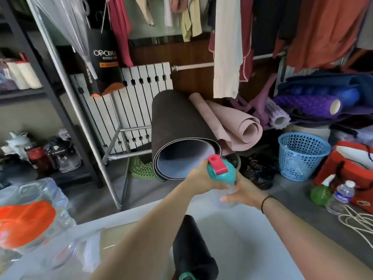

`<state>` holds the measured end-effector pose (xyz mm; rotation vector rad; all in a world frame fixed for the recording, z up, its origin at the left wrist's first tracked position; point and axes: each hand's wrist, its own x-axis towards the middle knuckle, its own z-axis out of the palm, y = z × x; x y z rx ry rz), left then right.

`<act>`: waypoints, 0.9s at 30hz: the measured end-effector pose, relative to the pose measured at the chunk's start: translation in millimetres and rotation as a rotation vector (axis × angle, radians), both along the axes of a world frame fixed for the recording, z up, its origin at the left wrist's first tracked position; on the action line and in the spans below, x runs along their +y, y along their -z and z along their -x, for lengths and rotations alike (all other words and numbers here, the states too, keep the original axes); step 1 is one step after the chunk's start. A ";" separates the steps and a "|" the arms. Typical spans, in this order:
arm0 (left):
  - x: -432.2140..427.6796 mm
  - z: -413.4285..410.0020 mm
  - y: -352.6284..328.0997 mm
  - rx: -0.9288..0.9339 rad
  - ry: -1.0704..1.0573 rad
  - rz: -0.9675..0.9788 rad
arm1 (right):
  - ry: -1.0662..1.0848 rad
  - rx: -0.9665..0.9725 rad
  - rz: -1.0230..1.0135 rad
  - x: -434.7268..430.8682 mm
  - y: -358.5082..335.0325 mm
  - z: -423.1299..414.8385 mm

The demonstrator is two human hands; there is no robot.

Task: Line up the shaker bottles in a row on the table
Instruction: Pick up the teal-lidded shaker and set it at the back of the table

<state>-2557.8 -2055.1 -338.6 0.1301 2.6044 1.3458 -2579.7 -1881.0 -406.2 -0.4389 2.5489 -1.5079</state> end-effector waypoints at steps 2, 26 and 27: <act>3.6 8.6 10.2 0.006 0.017 0.025 | 0.042 -0.012 0.017 3.0 20.8 4.2; -139.4 -78.9 -46.3 -0.324 0.006 0.782 | 0.327 0.102 -0.855 13.3 82.7 -145.1; -148.3 -82.2 -44.2 -0.353 -0.008 0.824 | 0.327 0.100 -0.860 13.2 82.4 -145.3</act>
